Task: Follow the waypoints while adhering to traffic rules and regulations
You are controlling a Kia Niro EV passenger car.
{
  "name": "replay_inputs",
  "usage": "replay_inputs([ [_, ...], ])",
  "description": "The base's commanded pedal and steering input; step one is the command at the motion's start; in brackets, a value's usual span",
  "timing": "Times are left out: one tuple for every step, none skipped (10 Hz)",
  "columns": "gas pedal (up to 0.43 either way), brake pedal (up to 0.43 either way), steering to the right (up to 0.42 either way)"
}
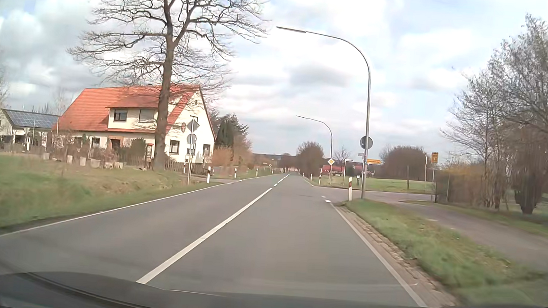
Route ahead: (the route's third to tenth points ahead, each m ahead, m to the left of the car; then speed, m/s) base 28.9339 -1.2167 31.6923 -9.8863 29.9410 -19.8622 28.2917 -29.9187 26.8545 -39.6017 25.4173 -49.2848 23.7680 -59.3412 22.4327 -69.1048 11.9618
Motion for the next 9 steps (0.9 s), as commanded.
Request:
replay_inputs([
  [0.0,0.305,-0.004],
  [0.0,0.311,-0.004],
  [0.0,0.317,-0.004],
  [0.0,0.329,-0.004],
  [0.0,0.335,-0.003],
  [0.0,0.341,-0.003],
  [0.0,0.354,0.0],
  [0.0,0.36,0.004],
  [0.0,0.366,0.008],
])
